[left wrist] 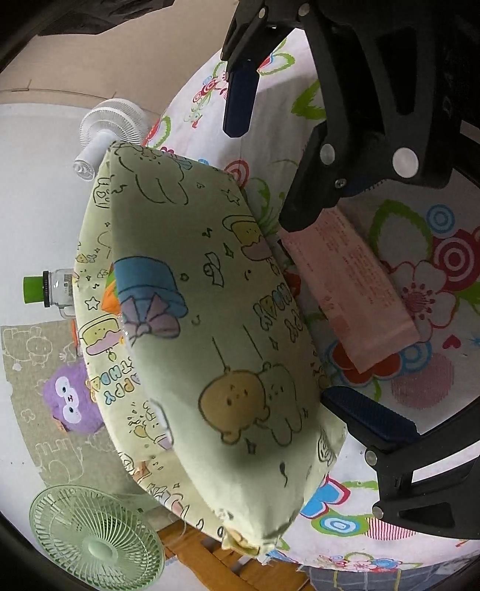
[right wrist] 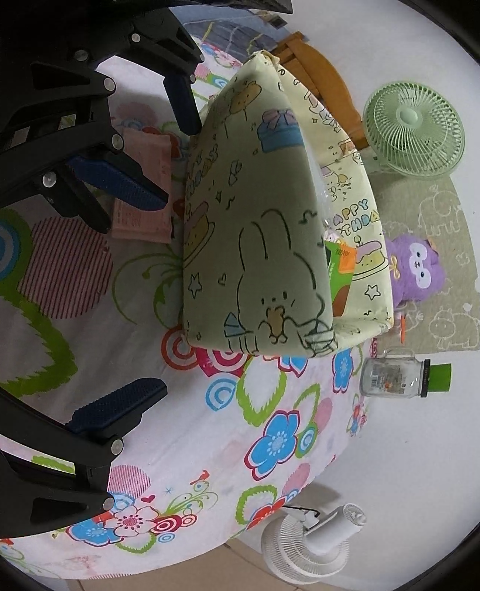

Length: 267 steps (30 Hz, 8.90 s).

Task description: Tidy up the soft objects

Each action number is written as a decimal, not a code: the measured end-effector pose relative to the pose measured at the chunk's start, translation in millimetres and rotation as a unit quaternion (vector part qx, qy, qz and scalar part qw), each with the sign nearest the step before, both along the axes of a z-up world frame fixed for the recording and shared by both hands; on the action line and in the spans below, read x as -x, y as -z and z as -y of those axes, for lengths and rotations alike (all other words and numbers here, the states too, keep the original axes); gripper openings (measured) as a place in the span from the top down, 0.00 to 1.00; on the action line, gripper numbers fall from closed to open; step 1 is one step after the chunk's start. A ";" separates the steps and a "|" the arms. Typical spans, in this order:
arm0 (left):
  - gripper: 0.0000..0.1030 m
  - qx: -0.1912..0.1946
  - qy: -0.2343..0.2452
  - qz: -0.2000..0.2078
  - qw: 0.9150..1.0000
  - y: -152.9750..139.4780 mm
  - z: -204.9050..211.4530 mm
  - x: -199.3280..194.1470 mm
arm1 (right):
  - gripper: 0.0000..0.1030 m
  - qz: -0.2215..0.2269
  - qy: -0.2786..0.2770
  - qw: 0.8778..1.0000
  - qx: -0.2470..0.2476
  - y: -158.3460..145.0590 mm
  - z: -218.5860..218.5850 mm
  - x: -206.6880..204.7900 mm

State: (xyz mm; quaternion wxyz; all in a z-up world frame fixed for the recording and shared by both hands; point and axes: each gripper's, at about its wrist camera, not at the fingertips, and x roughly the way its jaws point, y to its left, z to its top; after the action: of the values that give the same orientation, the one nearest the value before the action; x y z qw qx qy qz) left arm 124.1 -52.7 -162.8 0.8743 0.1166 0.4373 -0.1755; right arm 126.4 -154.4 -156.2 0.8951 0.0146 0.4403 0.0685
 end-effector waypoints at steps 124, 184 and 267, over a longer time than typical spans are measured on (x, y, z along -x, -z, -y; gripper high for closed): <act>0.62 0.075 -0.067 0.133 0.986 -134.9 -15.4 77.4 | 0.09 0.154 -0.005 0.988 -0.001 -143.8 -7.8 69.1; 0.61 0.096 -0.098 0.103 0.985 -113.4 -25.6 -62.6 | 0.09 0.119 0.013 0.993 -0.009 -119.8 -11.0 -72.1; 0.00 0.088 -0.157 0.178 0.967 -133.7 -53.3 79.0 | 0.05 0.190 0.038 0.981 0.004 -137.1 10.8 72.5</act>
State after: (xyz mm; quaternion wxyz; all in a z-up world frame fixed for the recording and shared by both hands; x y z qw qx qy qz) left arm 45.1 0.7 -29.1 0.9614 -0.0016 0.2704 -0.0501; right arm 53.9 -165.3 -19.1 0.9645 0.0145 0.2614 0.0342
